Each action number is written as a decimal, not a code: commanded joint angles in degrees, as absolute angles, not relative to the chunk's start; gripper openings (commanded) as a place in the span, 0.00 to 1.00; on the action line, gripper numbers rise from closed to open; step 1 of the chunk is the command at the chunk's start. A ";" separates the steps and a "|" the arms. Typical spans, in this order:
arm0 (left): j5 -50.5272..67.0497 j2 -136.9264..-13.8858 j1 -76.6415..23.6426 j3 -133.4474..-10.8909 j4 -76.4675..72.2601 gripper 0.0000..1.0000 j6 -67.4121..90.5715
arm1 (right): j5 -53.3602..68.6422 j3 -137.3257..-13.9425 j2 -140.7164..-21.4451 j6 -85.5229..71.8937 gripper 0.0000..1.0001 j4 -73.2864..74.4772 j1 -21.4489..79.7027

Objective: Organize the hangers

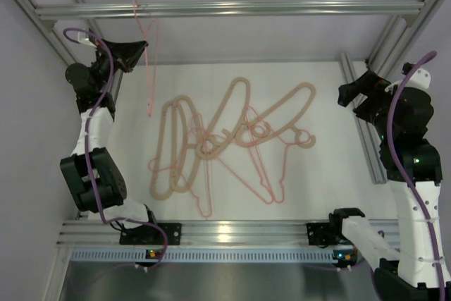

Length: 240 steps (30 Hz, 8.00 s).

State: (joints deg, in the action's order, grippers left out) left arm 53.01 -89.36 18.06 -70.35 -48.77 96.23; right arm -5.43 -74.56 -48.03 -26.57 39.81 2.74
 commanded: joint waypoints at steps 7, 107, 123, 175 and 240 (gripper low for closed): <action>44.91 -86.13 18.72 -78.21 -45.71 0.00 95.90 | -5.27 -74.97 -47.37 -26.46 0.99 37.18 2.02; -24.88 -115.39 -64.86 -90.35 18.46 0.51 32.34 | -7.56 -73.39 -43.86 -26.02 1.00 37.53 2.02; -25.66 -127.18 -65.04 -97.38 16.35 0.49 31.20 | -7.03 -73.04 -43.42 -25.75 1.00 37.62 2.02; 34.43 -69.35 -16.11 -72.88 3.19 0.00 46.12 | -10.11 -78.13 -48.43 -24.61 1.00 37.88 1.93; 53.35 -88.77 14.59 -65.57 -61.79 0.00 96.33 | -9.23 -76.03 -51.07 -24.17 0.99 36.65 2.02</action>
State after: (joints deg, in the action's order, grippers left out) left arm 53.08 -89.41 14.24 -65.95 -55.86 95.72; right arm -9.56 -75.46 -51.53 -24.51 39.33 2.74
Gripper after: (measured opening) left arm 0.025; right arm 0.993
